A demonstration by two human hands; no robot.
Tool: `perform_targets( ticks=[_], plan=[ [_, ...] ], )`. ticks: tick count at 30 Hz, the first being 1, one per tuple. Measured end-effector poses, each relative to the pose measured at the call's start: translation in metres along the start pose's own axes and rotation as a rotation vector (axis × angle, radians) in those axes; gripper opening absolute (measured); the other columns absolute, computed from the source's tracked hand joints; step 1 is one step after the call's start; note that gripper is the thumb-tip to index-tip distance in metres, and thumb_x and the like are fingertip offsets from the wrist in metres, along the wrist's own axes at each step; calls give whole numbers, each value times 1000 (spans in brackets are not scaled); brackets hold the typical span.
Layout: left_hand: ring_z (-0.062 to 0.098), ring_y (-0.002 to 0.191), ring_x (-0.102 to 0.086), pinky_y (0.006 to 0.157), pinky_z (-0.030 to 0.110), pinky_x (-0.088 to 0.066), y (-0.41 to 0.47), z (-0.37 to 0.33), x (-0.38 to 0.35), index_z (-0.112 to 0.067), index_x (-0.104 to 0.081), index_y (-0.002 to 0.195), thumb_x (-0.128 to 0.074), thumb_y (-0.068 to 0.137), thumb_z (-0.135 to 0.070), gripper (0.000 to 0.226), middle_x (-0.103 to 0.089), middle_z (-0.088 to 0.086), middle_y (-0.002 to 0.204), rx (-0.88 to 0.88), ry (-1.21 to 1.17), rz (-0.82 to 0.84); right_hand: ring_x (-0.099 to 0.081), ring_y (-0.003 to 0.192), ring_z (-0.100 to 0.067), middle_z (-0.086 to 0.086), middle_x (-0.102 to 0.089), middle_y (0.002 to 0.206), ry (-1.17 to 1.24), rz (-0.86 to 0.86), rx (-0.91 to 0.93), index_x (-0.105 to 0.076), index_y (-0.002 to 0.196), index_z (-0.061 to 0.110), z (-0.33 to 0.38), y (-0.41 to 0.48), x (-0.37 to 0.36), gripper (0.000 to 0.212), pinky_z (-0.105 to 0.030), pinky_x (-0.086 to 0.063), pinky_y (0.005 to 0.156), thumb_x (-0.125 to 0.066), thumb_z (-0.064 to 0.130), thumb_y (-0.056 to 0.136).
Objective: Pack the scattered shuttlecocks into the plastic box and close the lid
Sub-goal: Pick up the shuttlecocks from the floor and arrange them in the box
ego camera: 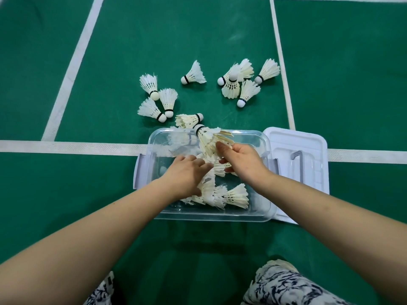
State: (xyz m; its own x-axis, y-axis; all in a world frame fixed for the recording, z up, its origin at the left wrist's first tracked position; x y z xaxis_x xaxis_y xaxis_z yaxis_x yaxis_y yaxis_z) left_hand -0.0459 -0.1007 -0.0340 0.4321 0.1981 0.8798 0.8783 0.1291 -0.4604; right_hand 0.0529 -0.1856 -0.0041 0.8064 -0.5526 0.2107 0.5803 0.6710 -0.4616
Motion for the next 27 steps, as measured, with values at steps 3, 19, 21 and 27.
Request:
perform_targets(
  ticks=[3,19,21,27],
  plan=[
    [24,121,-36,100,31,-30,-3,3,0,-16,-27,141,-74,67,-48,92,-38,6,134,28,-234,-26,-56,75,-23,-4,-60,74,-25,6,-8,-64,81,6,-3,1,2,35,-45,-52,78,-53,39,90],
    [22,128,-36,105,38,-32,-18,15,50,-23,-29,141,-77,64,-45,93,-32,3,143,18,-400,-375,-58,75,-25,-3,-61,69,-82,100,-68,-61,74,13,-19,1,5,34,-42,-50,77,-52,41,90],
    [22,129,-35,105,37,-30,-17,7,50,-21,-31,141,-78,63,-45,93,-35,5,142,-25,-397,-392,-55,70,-23,-3,-59,64,-93,137,-71,-58,66,15,-20,-1,2,36,-38,-46,72,-52,40,90],
    [24,114,-49,95,37,-34,-14,-5,54,-20,-39,135,-74,68,-47,80,-56,6,124,-62,-438,-447,-52,58,-15,-2,-58,60,-82,192,-88,-56,63,16,-20,-3,2,35,-28,-45,64,-52,37,91]
  ],
)
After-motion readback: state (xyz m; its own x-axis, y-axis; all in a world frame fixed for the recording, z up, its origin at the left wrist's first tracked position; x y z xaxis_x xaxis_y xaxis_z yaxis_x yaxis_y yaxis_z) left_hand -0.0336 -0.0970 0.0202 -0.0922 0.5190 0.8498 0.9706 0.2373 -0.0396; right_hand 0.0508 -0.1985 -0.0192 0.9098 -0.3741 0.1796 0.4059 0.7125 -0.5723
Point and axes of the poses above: each hand's wrist, its own y-axis towards the middle knuckle, its own x-axis out of the back of the hand, z = x × y, the point moved 4 cm from there along y, towards the middle knuckle
